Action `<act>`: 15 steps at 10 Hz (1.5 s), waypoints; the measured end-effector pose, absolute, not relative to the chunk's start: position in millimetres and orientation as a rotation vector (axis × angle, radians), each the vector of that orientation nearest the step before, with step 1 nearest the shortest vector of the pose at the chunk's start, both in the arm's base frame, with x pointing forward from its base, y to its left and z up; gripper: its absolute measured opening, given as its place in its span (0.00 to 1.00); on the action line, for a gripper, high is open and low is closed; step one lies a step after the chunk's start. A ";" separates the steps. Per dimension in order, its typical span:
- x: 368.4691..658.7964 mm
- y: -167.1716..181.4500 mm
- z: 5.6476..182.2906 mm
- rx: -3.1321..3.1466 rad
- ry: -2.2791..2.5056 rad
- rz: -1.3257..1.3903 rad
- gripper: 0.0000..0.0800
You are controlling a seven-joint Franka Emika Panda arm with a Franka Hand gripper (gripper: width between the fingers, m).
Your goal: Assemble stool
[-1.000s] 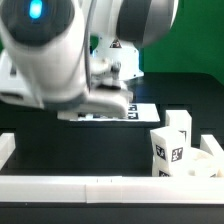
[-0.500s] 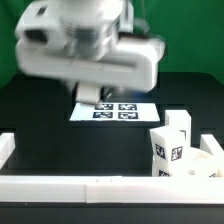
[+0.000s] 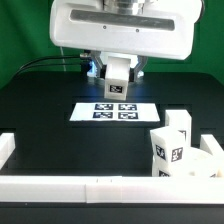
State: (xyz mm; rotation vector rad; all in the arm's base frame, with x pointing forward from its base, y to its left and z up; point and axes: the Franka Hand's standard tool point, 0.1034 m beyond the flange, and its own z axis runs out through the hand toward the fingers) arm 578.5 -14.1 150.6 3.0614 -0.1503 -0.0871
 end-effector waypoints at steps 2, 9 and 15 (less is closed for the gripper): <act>591.8 21.0 164.9 3.075 -0.259 0.083 0.42; 617.6 101.7 178.3 3.105 -0.356 0.451 0.42; 641.5 99.1 178.2 3.085 -0.207 0.751 0.42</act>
Offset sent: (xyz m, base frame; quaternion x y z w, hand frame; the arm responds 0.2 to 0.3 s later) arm 0.0343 0.1000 0.0360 0.0291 0.2344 0.1060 0.9659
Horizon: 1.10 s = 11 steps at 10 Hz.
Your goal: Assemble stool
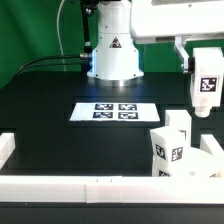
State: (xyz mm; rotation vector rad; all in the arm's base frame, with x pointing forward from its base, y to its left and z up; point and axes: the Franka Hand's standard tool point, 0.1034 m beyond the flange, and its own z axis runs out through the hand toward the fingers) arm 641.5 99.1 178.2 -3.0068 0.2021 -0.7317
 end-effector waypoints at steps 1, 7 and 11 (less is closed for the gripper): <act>641.4 102.1 174.9 -2.999 0.204 -0.750 0.42; 634.8 123.0 143.6 -2.946 0.165 -0.897 0.42; 631.1 110.2 110.0 -2.956 0.087 -1.018 0.42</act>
Offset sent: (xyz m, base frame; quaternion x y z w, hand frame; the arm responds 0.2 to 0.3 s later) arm 0.0003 0.0123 -0.0152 0.0197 0.0752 0.0225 0.9967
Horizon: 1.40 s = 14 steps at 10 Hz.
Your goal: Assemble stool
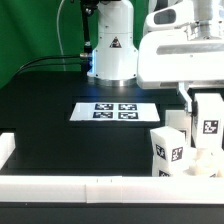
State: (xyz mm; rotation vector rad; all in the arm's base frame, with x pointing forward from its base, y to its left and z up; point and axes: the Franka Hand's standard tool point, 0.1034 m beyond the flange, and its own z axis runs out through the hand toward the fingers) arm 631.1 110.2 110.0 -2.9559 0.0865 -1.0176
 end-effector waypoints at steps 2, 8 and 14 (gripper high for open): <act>629.8 111.5 108.5 -2.959 0.096 -1.013 0.42; 622.0 115.0 90.4 -2.978 0.093 -0.979 0.42; 617.0 121.8 85.5 -2.971 0.172 -0.993 0.42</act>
Offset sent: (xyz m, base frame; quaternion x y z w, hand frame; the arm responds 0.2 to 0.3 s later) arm -0.0032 0.0061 -0.0098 0.0022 0.0085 0.0089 0.9999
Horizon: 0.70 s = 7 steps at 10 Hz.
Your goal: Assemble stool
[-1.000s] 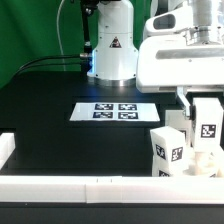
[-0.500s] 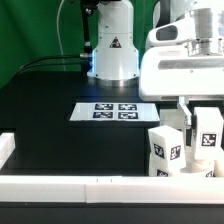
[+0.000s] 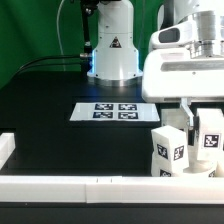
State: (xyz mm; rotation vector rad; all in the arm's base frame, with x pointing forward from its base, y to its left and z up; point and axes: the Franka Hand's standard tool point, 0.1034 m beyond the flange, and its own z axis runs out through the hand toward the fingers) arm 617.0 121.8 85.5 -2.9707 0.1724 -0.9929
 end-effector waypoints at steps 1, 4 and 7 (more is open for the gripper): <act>614.1 122.1 84.5 -2.968 0.244 -1.000 0.42; 612.5 119.9 84.5 -2.988 0.252 -1.013 0.42; 612.1 120.0 83.7 -2.990 0.251 -1.009 0.76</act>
Offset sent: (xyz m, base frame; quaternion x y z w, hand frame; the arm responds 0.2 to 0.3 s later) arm 0.0000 0.0000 0.0000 0.0000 0.0000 0.0000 1.0000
